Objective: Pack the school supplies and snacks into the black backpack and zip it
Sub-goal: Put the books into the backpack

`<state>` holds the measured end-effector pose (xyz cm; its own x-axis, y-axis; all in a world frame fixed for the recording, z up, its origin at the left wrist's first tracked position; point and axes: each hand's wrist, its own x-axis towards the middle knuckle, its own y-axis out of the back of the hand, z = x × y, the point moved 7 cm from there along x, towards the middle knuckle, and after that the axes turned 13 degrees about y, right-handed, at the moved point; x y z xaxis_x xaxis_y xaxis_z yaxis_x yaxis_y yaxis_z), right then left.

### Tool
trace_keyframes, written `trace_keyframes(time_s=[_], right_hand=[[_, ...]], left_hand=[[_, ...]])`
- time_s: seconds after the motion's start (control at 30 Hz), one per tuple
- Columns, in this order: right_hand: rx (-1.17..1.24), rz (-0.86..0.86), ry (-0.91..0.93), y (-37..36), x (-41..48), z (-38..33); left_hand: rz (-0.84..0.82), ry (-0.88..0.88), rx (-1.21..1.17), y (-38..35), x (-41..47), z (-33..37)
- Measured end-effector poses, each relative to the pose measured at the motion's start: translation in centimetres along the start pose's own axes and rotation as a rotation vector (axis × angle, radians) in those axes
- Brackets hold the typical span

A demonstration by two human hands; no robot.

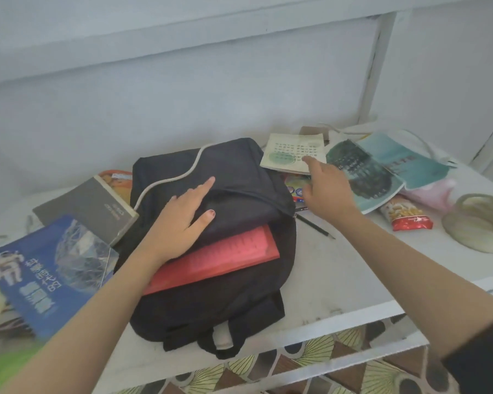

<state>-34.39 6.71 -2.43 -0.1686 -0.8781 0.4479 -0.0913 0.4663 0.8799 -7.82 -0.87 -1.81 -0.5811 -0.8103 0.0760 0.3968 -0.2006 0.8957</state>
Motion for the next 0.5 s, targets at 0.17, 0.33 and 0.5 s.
trace_keyframes(time_s=[0.17,0.33,0.5], right_hand=[[-0.188,-0.152,0.19,-2.5,2.9,0.2],[-0.247,-0.201,0.317,-3.2,2.9,0.2],[-0.162,-0.051,0.489,-1.4,2.0,-0.7]], left_hand=[[0.036,0.069,-0.018,-0.9,-0.8,-0.5],[0.053,0.103,-0.02,-1.1,-1.5,-0.6],[0.097,0.106,-0.05,-0.9,-1.4,-0.8]])
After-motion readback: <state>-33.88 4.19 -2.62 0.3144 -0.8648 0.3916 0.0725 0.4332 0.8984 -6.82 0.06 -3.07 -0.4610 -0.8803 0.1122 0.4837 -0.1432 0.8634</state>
